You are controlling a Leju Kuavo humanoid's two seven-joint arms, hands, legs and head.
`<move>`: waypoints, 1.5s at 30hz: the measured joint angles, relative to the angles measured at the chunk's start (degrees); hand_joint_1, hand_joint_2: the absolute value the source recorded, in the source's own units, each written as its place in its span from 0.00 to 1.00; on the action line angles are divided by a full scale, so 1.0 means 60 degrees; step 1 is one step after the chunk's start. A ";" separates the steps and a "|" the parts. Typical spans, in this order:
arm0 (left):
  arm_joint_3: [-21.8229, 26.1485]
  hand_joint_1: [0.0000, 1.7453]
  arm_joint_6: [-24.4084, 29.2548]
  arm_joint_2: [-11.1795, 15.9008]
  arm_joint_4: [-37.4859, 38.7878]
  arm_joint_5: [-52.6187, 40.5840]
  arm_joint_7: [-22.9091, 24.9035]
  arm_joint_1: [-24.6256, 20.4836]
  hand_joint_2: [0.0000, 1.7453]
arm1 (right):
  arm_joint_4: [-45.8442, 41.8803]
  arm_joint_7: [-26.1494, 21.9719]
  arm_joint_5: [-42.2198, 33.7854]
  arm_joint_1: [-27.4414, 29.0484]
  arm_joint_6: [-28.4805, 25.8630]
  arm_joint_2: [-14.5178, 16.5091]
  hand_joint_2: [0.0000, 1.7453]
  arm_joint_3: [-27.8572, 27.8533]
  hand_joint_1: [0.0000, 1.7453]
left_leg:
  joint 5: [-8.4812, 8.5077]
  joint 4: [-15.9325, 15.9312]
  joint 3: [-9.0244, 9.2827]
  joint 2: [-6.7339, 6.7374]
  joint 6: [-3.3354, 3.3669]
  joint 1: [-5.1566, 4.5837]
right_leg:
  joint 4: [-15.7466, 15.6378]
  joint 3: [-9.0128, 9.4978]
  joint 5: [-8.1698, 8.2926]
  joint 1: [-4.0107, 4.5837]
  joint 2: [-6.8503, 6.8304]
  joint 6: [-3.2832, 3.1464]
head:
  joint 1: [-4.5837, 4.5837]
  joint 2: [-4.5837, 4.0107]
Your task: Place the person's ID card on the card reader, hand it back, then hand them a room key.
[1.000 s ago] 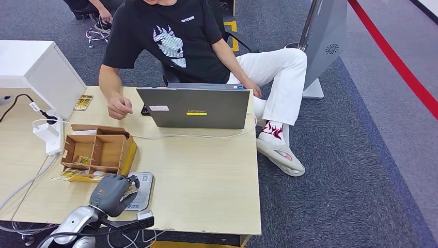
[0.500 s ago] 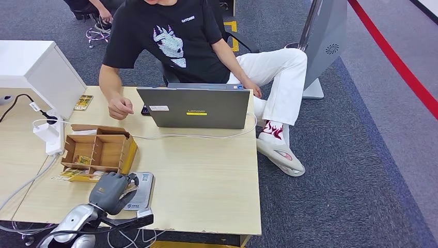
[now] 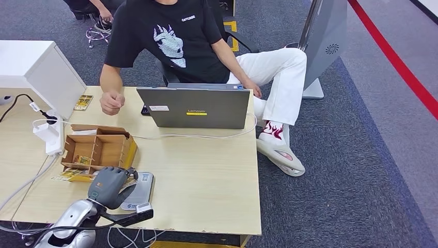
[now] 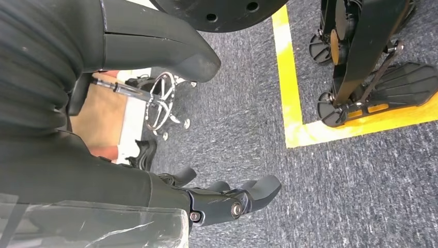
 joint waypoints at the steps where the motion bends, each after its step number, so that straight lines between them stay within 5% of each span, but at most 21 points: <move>1: 0.0000 1.00 0.0192 -0.0005 -0.0007 -0.0037 -0.0016 -0.0020 1.00 | 0.0000 -0.0007 0.0033 -0.0001 -0.0002 0.0003 1.00 -0.0006 0.00 | 0.0000 0.0000 0.0000 0.0000 0.0000 0.0000 | 0.0000 0.0000 0.0000 0.0000 0.0000 0.0000 | 0.0000 0.0000; 10: 0.0113 1.00 0.1379 -0.0045 -0.0423 -0.0114 -0.0098 -0.0424 1.00 | 0.0000 -0.0049 0.0341 -0.0011 -0.0010 0.0022 1.00 -0.0129 0.00 | 0.0003 0.0000 0.0000 -0.0002 0.0001 0.0000 | 0.0000 0.0002 0.0002 0.0000 -0.0002 0.0000 | 0.0000 0.0000; 21: 0.0651 1.00 0.0948 0.0497 -0.0152 0.0275 -0.0362 -0.2186 1.00 | 0.0000 -0.0050 0.0680 -0.0078 0.0015 0.0022 1.00 -0.0187 0.00 | 0.0018 0.0000 -0.0001 -0.0006 -0.0006 0.0005 | 0.0005 0.0005 0.0007 0.0002 -0.0003 -0.0004 | -0.0001 -0.0001; 39: 0.0831 1.00 0.0976 0.0565 0.0058 0.0430 -0.0417 -0.2304 1.00 | 0.0000 -0.0045 0.0739 -0.0108 0.0009 0.0022 1.00 -0.0239 0.00 | 0.0015 0.0000 -0.0005 -0.0005 -0.0003 -0.0001 | 0.0003 0.0002 0.0007 0.0001 -0.0002 -0.0002 | -0.0002 -0.0002; 43: 0.0908 0.00 0.0968 0.0609 0.0116 0.0526 -0.0462 -0.2297 1.00 | 0.0000 -0.0039 0.0760 -0.0112 0.0008 0.0022 1.00 -0.0246 0.00 | 0.0011 0.0000 -0.0007 -0.0006 0.0002 -0.0002 | 0.0002 -0.0001 0.0006 0.0001 -0.0002 -0.0002 | -0.0002 -0.0001; 45: 0.0933 0.00 0.0977 0.0615 0.0140 0.0544 -0.0507 -0.2289 1.00 | 0.0000 -0.0038 0.0765 -0.0115 0.0008 0.0022 1.00 -0.0258 0.00 | 0.0010 0.0000 -0.0008 -0.0006 0.0003 -0.0002 | 0.0002 -0.0001 0.0006 0.0001 -0.0003 -0.0002 | -0.0002 -0.0002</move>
